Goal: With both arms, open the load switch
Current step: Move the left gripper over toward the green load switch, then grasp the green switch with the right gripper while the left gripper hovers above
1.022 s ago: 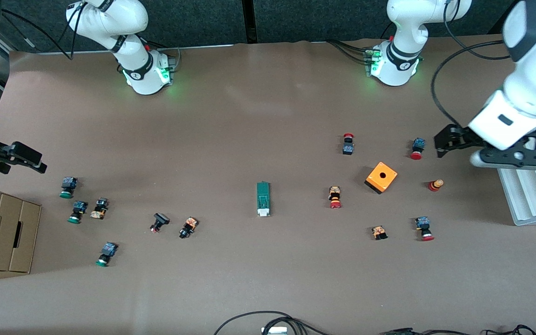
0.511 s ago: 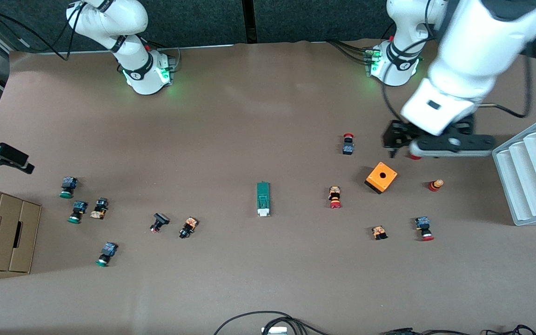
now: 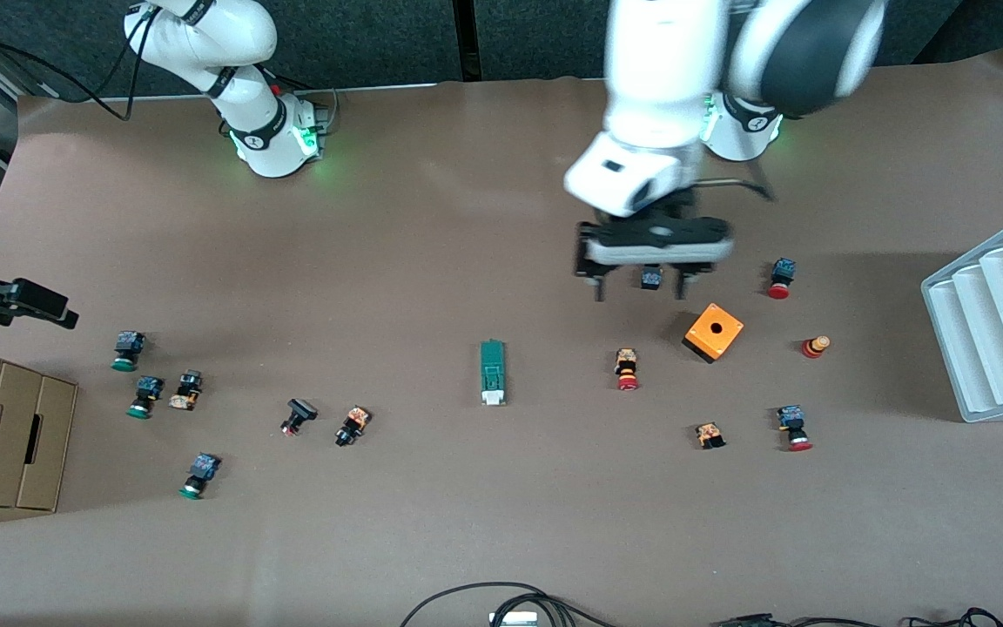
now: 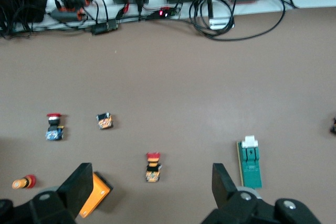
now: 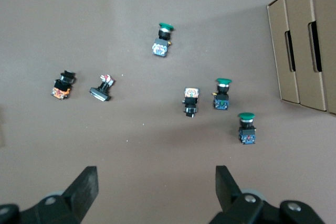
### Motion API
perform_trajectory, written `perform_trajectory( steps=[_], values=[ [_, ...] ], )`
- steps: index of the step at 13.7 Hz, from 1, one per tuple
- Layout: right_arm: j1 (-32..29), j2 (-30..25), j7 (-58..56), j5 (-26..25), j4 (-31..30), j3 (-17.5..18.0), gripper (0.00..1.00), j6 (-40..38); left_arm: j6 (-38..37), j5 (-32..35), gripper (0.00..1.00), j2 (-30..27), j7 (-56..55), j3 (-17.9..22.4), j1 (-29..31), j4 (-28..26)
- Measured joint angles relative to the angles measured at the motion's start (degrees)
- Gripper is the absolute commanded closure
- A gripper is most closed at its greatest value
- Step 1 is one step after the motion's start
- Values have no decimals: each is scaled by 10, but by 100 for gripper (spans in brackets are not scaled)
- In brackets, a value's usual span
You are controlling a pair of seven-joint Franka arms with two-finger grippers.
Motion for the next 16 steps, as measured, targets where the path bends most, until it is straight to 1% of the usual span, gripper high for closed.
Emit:
perform_trajectory(
  steps=[4,6,9,12,16],
  values=[
    [21,8,1,0,1,1,1,-1,24,116,0,43,-145,-9,-66,-9],
    [26,19,2,1,5,2,1,-1,25,156,0,67,-208,-12,-99,-10],
    [31,58,2,2,41,2,1,1,26,208,0,101,-291,-14,-141,-10],
    [48,111,2,2,94,2,1,15,30,288,0,140,-386,-42,-150,-12],
    [86,153,20,2,111,3,1,46,34,410,0,207,-529,-78,-153,-14]
  ],
)
